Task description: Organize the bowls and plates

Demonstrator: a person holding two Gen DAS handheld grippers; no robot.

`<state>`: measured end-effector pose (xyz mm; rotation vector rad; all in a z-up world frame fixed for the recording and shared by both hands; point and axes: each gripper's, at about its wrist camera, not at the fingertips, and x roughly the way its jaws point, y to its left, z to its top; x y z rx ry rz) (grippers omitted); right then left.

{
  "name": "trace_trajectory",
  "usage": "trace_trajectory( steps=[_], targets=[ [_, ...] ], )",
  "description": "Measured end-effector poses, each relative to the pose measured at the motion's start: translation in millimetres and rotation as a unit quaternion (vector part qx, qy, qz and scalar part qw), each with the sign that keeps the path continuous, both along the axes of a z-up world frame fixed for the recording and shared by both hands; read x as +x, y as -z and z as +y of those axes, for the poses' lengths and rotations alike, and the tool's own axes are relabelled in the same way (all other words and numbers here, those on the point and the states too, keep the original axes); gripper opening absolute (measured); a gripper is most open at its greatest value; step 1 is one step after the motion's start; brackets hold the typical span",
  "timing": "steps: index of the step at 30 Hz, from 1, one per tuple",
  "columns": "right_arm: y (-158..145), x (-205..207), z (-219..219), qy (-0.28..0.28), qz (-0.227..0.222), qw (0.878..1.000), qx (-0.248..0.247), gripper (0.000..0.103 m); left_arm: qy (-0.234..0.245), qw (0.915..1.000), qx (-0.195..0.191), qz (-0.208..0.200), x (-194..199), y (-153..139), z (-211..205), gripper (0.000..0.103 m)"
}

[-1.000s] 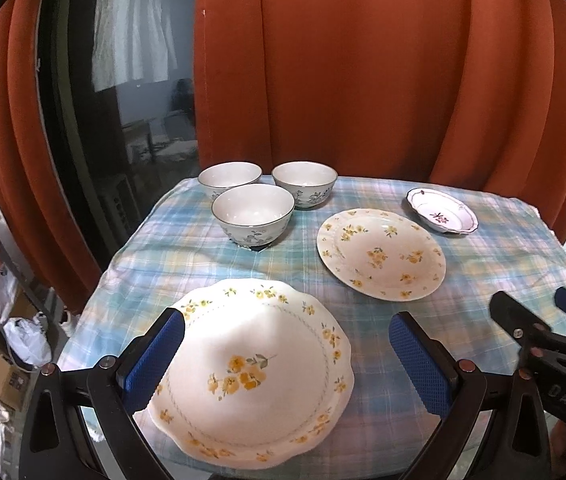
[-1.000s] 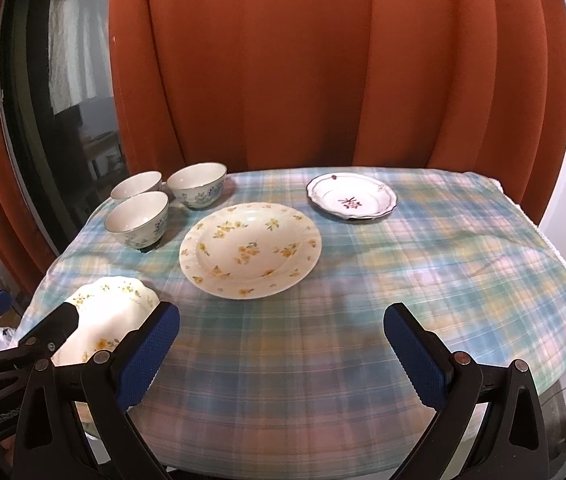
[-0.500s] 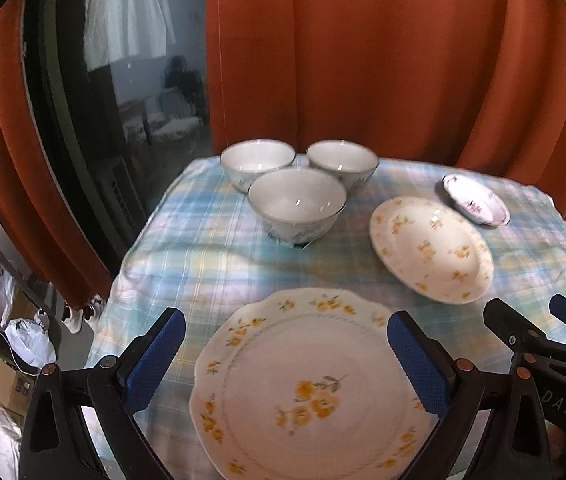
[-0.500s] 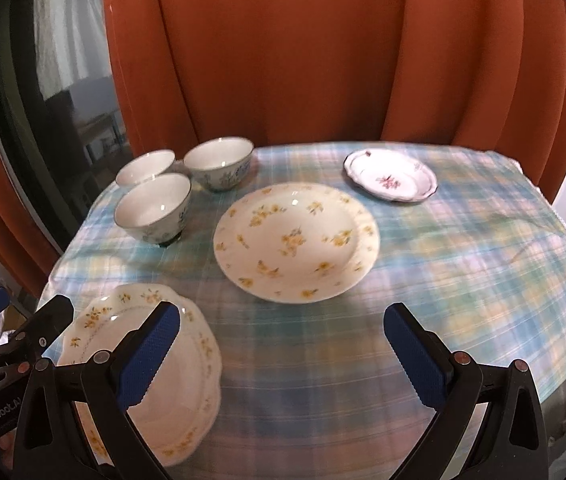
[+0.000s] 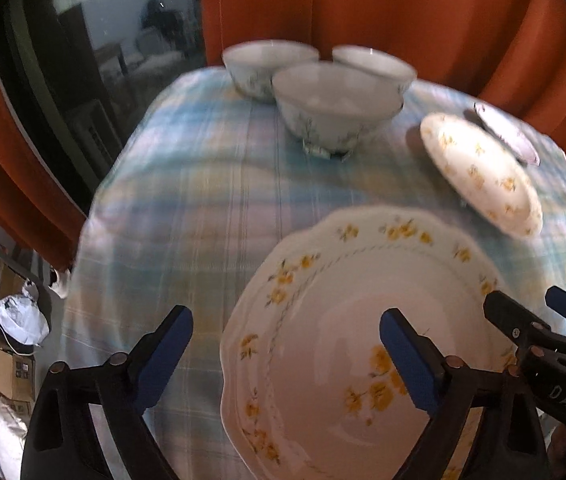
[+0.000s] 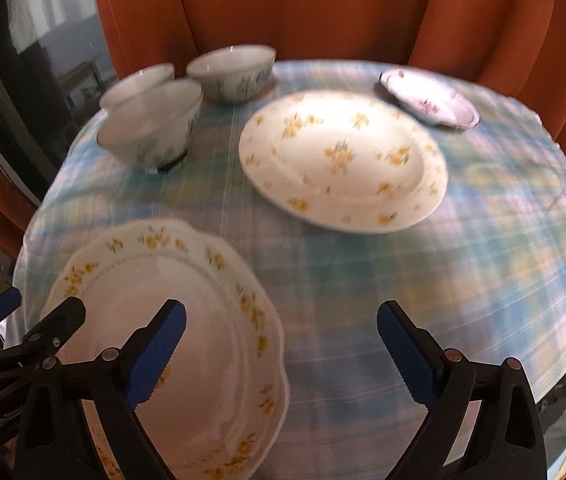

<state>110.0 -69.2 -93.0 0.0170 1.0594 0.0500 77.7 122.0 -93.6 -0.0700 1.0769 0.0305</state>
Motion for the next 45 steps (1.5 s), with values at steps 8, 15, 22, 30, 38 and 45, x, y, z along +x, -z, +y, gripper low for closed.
trace_trajectory(
  steps=[8,15,22,30,38,45],
  targets=[
    [22,3,16,0.002,0.058,0.998,-0.002,0.087,0.021,0.9982,-0.025,0.051,4,22,6,0.085],
    [34,5,25,-0.005,0.086,0.996,0.0,0.073,0.048,0.9959,-0.035,0.068,1,28,1,0.078],
    [37,10,24,0.006,0.096,0.995,0.019,0.068,0.057,0.9943,-0.031,0.085,5,27,-3,0.078],
    [31,13,17,0.0,0.11,0.994,0.018,0.067,0.055,0.9925,-0.026,0.106,18,24,-18,0.078],
    [9,7,-17,0.008,0.084,0.996,0.017,0.067,0.07,0.9951,-0.017,0.068,23,-1,-63,0.078],
    [-11,12,-55,0.004,0.058,0.998,0.013,0.067,0.069,0.9963,-0.017,0.048,28,-14,-98,0.078]
  ],
)
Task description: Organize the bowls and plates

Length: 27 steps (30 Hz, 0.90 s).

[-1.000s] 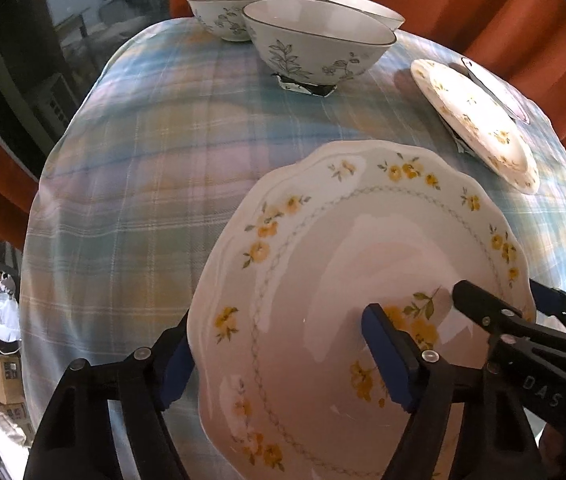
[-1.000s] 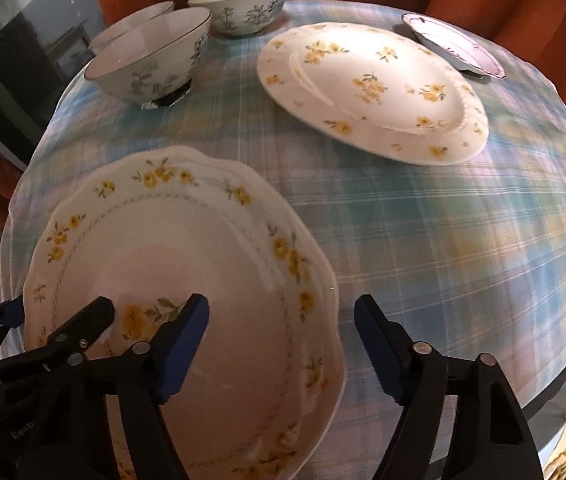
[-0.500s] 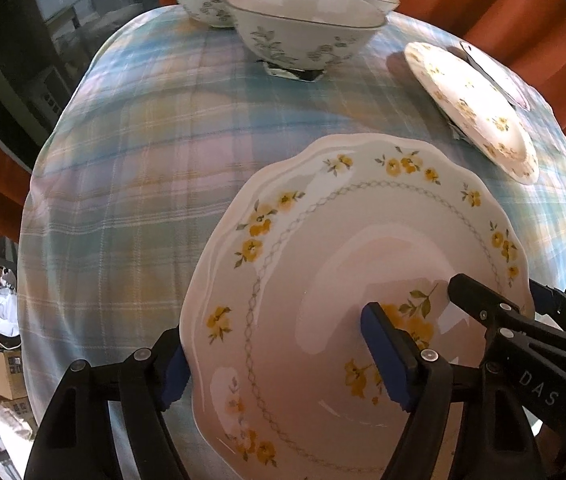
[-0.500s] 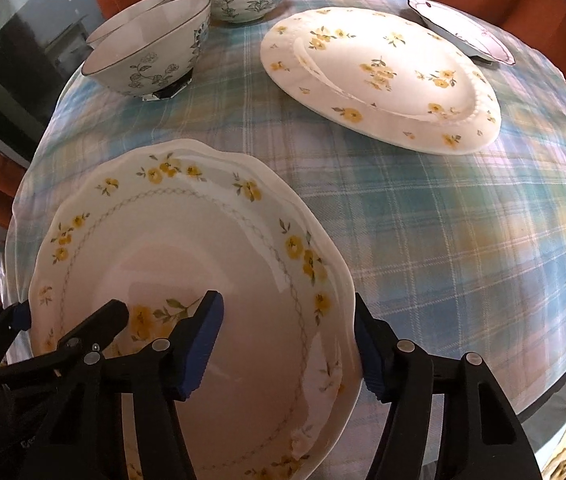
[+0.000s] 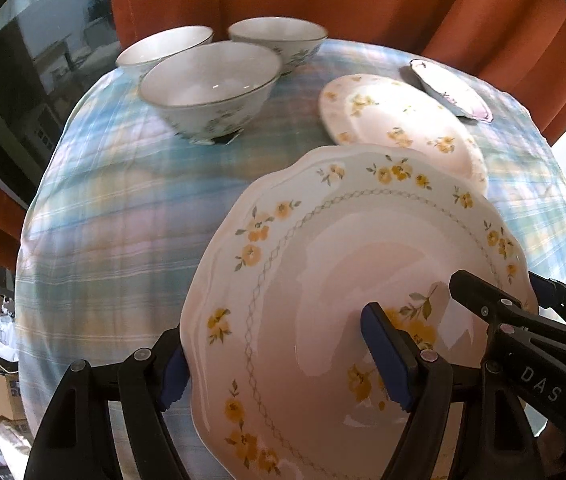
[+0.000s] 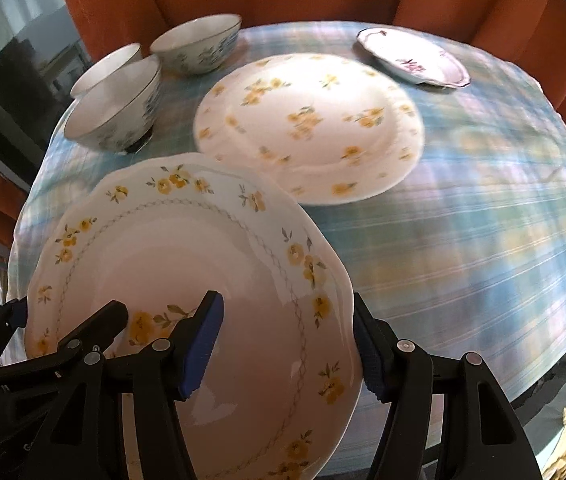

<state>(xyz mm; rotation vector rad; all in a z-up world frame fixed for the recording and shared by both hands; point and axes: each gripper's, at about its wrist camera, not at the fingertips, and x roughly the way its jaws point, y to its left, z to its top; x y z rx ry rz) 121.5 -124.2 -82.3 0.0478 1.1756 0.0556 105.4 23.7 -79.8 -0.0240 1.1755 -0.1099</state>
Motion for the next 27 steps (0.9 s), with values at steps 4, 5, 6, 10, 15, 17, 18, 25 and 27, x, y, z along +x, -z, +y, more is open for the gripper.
trace_trajectory(
  steps=[4,5,6,10,15,17,18,25,27],
  targets=[
    [-6,9,-26,-0.006,-0.006,1.0,0.004,0.067,-0.007,0.9999,0.006,-0.007,3,-6,-24,0.078],
    [-7,11,-32,-0.007,-0.007,1.0,0.005,0.067,-0.009,0.9999,0.007,-0.009,4,-7,-30,0.078],
    [-9,13,-39,-0.009,-0.009,1.0,0.005,0.067,-0.01,0.9998,0.009,-0.012,4,-9,-38,0.078],
    [-10,18,-65,-0.013,-0.011,1.0,0.008,0.066,-0.014,0.9997,0.014,-0.015,9,-11,-62,0.078],
    [-10,25,-99,-0.016,-0.011,1.0,0.01,0.066,-0.017,0.9996,0.017,-0.016,14,-10,-97,0.078],
    [-9,27,-112,-0.017,-0.01,1.0,0.01,0.067,-0.018,0.9996,0.018,-0.016,16,-10,-110,0.078],
    [-9,28,-120,-0.017,-0.009,1.0,0.011,0.066,-0.018,0.9995,0.018,-0.016,17,-9,-117,0.078],
    [-3,35,-170,-0.016,-0.005,1.0,0.0,0.066,-0.018,0.9997,0.01,-0.012,27,2,-170,0.077],
    [-1,38,-187,-0.015,-0.004,1.0,-0.004,0.066,-0.017,0.9998,0.008,-0.011,29,6,-185,0.077]
  ],
)
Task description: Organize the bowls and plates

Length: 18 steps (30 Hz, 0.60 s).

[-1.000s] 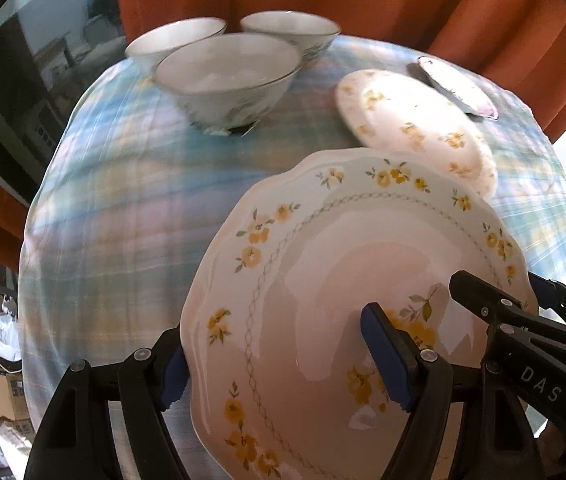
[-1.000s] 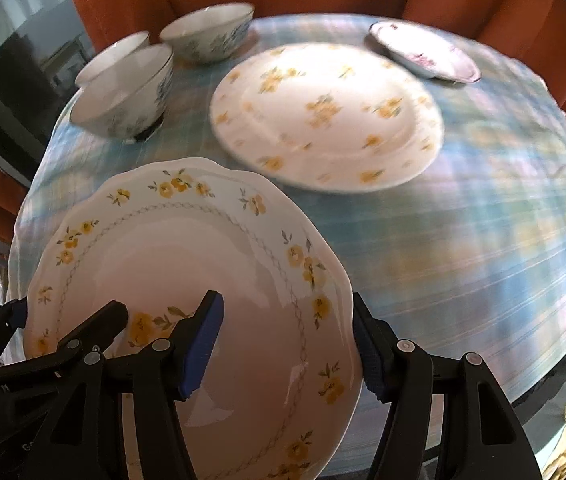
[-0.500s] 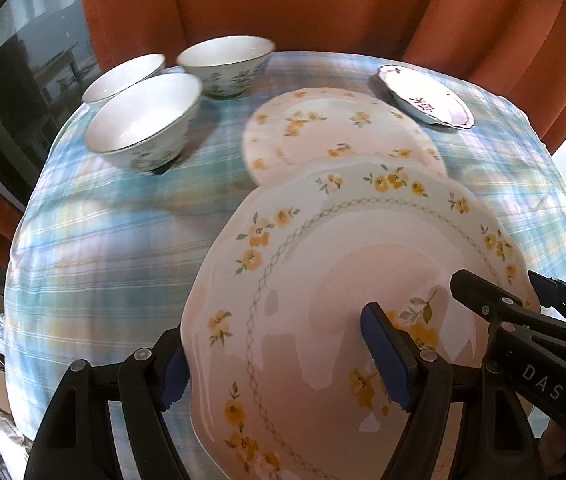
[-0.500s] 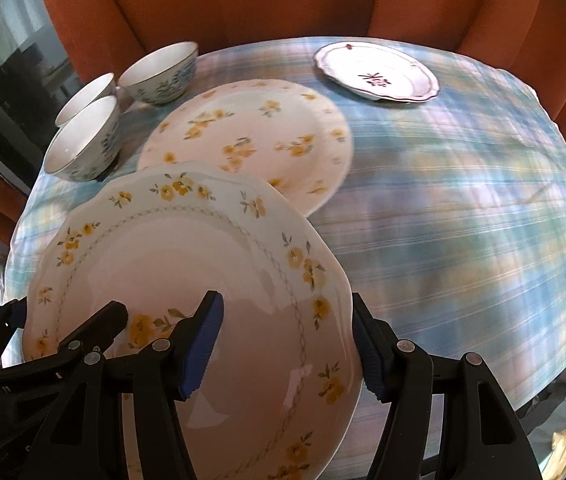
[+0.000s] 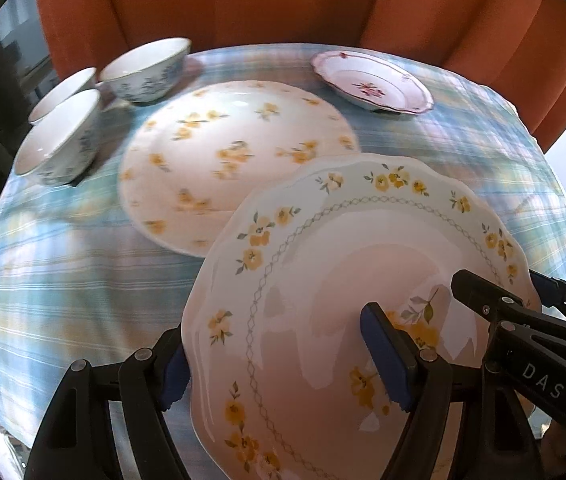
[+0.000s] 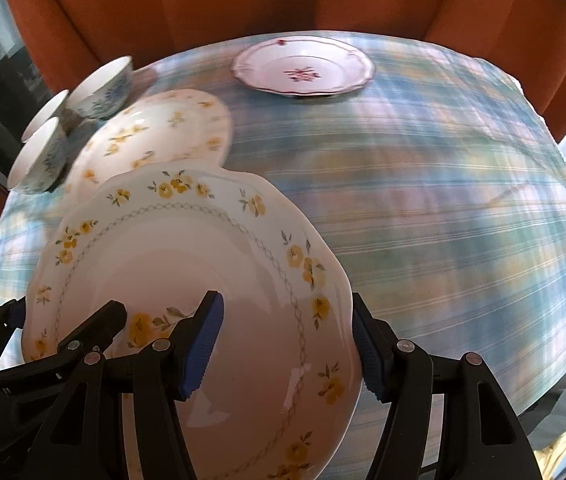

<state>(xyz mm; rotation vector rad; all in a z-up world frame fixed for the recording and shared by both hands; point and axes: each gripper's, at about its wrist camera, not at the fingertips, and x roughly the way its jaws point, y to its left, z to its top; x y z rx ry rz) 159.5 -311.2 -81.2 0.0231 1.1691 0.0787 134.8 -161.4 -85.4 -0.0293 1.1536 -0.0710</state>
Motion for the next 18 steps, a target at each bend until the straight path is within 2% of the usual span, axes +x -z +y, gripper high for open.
trace_trajectory(
  steps=[8,18],
  targets=[
    [18,9,-52,0.007,0.021,1.0,-0.004,0.066,0.002,0.9997,0.0,0.023,8,19,-45,0.077],
    [41,14,-68,-0.016,0.055,0.998,0.006,0.066,-0.034,0.9979,0.012,0.053,14,36,-57,0.078]
  ],
)
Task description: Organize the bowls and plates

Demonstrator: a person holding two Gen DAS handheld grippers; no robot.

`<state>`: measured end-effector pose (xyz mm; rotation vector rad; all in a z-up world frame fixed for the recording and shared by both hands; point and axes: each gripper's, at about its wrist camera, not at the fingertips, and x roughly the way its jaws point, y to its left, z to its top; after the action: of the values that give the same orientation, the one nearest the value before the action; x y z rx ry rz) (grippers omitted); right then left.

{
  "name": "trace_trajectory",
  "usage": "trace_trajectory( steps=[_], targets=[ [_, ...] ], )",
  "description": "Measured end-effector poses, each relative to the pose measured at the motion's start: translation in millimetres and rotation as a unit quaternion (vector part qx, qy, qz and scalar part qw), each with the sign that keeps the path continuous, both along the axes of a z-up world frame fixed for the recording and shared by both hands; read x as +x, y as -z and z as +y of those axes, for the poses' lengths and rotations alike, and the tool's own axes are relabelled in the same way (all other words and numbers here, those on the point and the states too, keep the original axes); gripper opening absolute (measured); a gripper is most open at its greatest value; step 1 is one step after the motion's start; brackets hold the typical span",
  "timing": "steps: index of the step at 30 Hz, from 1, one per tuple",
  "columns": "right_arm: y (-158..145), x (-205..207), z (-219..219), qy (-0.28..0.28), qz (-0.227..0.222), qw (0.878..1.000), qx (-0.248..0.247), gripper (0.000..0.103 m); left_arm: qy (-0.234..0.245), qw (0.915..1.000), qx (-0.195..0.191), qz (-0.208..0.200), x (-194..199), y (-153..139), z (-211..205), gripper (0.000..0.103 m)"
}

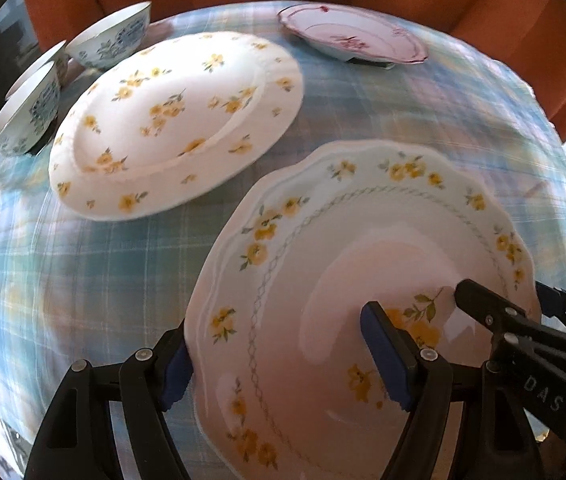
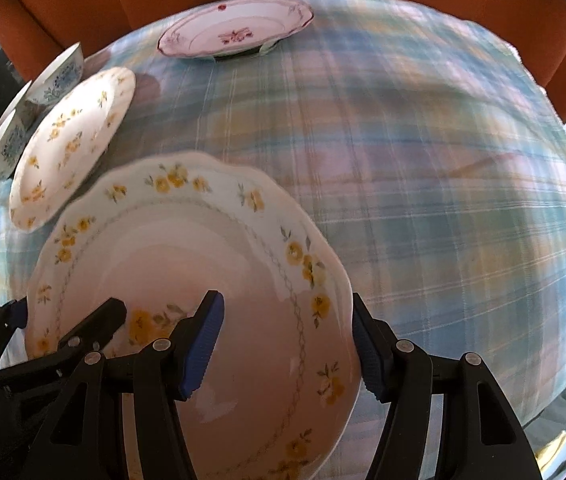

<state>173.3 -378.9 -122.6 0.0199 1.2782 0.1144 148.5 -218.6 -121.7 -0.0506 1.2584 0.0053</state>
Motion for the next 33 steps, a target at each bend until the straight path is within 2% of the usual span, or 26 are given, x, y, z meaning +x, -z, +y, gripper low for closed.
trace_trajectory(
  steps=[6,11,14,16,18,19,21,27,33],
  targets=[
    [-1,-2,8,-0.019,-0.004,1.0,0.011,0.066,-0.029,0.9991,0.03,-0.004,-4,-1,3,0.077],
    [-1,-6,12,-0.016,0.0,1.0,0.015,0.066,-0.027,0.9992,0.03,0.0,-7,-2,9,0.077],
    [-4,-6,9,-0.001,-0.004,1.0,0.018,0.066,-0.017,0.9997,0.017,0.001,-5,-6,14,0.079],
    [-12,-11,8,0.015,-0.019,1.0,0.017,0.073,-0.01,0.9998,0.016,-0.004,-5,-10,19,0.081],
    [-21,-14,9,0.031,-0.035,0.999,0.007,0.087,-0.005,0.9999,0.005,-0.01,-6,-17,28,0.086],
    [-25,-16,10,0.037,-0.043,0.998,0.007,0.088,-0.001,0.9999,0.002,-0.015,-6,-20,31,0.091],
    [-35,-19,15,0.045,-0.056,0.997,0.006,0.092,0.015,0.9995,-0.004,-0.029,-10,-29,36,0.093],
    [-62,-27,51,0.046,-0.09,0.995,0.005,0.092,0.054,0.9963,-0.005,-0.066,-19,-56,60,0.098],
    [-81,-30,92,0.054,-0.12,0.991,0.015,0.092,0.043,0.9958,-0.02,-0.078,-15,-71,100,0.097]
  ],
)
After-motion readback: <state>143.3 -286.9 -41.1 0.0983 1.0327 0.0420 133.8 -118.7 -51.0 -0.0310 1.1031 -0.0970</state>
